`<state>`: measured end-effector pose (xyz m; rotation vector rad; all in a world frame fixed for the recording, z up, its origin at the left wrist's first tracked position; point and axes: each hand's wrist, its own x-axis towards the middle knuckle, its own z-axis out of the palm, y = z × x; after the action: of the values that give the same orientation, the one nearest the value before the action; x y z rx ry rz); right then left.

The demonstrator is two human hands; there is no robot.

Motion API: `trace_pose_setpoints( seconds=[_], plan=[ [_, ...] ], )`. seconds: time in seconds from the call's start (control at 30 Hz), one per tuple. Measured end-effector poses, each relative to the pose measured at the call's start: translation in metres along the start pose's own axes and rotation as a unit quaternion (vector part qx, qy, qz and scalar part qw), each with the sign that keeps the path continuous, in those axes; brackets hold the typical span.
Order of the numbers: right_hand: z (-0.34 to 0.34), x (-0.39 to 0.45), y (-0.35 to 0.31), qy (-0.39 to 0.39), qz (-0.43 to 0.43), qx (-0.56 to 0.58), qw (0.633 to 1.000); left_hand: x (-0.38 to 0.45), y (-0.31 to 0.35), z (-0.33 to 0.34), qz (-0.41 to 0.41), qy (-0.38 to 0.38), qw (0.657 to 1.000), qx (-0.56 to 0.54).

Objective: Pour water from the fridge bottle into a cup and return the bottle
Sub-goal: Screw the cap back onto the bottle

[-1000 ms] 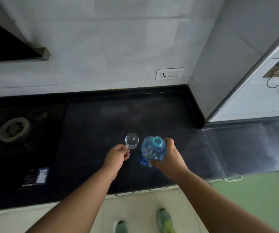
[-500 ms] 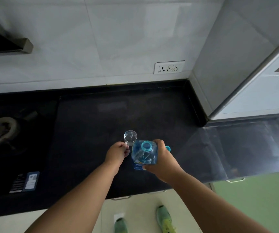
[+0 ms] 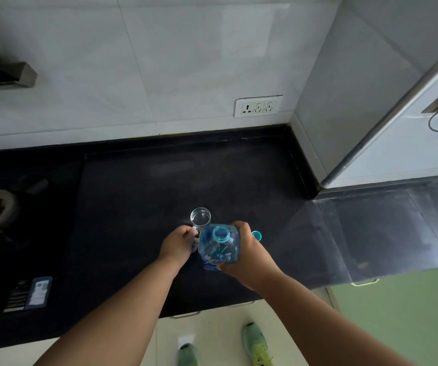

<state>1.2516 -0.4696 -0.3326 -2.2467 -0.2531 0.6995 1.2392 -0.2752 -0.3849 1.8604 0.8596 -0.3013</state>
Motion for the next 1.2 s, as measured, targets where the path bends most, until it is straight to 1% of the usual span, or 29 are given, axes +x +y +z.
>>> trace_pose_setpoints(
  seconds=[0.1,0.13,0.17,0.2,0.27,0.33,0.43,0.5,0.6,0.73,0.83,0.93,1.0,1.07,1.13,1.2],
  plan=[
    [0.000,0.002,0.002,-0.004,0.001,0.000,1.000,-0.002,0.002,-0.006,-0.046,0.000,0.996,-0.075],
    [0.000,0.002,0.003,-0.014,0.000,-0.007,1.000,-0.004,0.002,-0.009,-0.061,0.000,0.994,-0.090],
    [-0.002,0.003,0.004,-0.029,-0.002,-0.017,0.999,-0.007,0.001,-0.014,-0.052,0.002,0.995,-0.081],
    [-0.005,0.004,0.007,-0.046,-0.002,-0.025,0.999,-0.012,-0.001,-0.019,-0.022,0.008,0.999,-0.046],
    [-0.013,0.008,0.014,-0.064,0.006,-0.048,0.997,-0.028,-0.003,-0.029,0.065,0.007,0.997,0.037],
    [-0.024,0.014,0.021,-0.052,0.033,-0.081,0.995,-0.047,-0.003,-0.041,0.141,-0.033,0.986,0.089],
    [-0.034,0.028,0.035,-0.014,0.053,-0.139,0.989,-0.067,0.001,-0.050,0.191,-0.129,0.963,0.139],
    [-0.032,0.040,0.045,-0.015,0.062,-0.170,0.983,-0.073,0.004,-0.048,0.206,-0.164,0.949,0.177],
    [-0.020,0.054,0.061,-0.033,0.067,-0.216,0.973,-0.072,0.009,-0.038,0.221,-0.135,0.948,0.183],
    [-0.004,0.055,0.076,0.000,0.061,-0.231,0.971,-0.070,0.013,-0.026,0.219,-0.095,0.962,0.135],
    [0.001,0.054,0.086,0.042,0.068,-0.199,0.977,-0.072,0.014,-0.021,0.193,-0.060,0.975,0.096],
    [-0.004,0.053,0.086,0.054,0.075,-0.171,0.981,-0.076,0.012,-0.018,0.206,-0.061,0.973,0.086],
    [-0.015,0.049,0.074,0.087,0.080,-0.115,0.986,-0.080,0.011,-0.019,0.222,-0.054,0.970,0.082],
    [-0.034,0.040,0.052,0.142,0.076,-0.031,0.986,-0.089,0.016,-0.023,0.237,-0.041,0.968,0.065],
    [-0.057,0.029,0.023,0.186,0.040,0.036,0.981,-0.100,0.024,-0.030,0.258,-0.022,0.965,0.032],
    [-0.081,0.011,-0.008,0.194,-0.012,0.095,0.976,-0.113,0.034,-0.040,0.291,0.004,0.956,0.014]
  ],
)
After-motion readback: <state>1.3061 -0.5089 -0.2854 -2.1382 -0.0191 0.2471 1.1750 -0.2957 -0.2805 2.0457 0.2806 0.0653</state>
